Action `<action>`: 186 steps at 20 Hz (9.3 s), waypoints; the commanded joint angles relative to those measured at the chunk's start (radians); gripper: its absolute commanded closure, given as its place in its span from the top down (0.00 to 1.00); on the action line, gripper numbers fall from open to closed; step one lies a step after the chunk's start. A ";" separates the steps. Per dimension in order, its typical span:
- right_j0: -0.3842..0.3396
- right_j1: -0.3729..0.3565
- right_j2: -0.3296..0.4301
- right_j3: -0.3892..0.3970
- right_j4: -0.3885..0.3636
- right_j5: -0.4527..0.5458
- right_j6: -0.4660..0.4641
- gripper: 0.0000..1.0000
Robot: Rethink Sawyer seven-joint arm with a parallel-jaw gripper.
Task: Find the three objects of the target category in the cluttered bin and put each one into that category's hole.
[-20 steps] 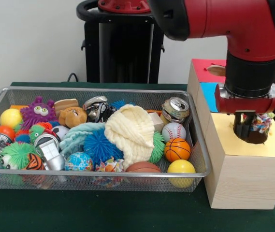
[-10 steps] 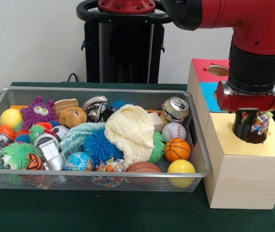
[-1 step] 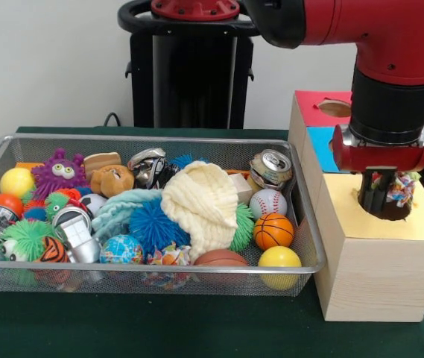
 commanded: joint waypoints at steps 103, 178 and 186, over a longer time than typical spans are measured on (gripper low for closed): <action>-0.411 0.220 0.221 -0.268 -0.255 0.396 -0.466 1.00; -0.264 -0.133 0.122 0.168 -0.260 -0.017 0.064 0.00; -0.177 -0.124 0.066 0.152 -0.200 -0.023 0.127 0.00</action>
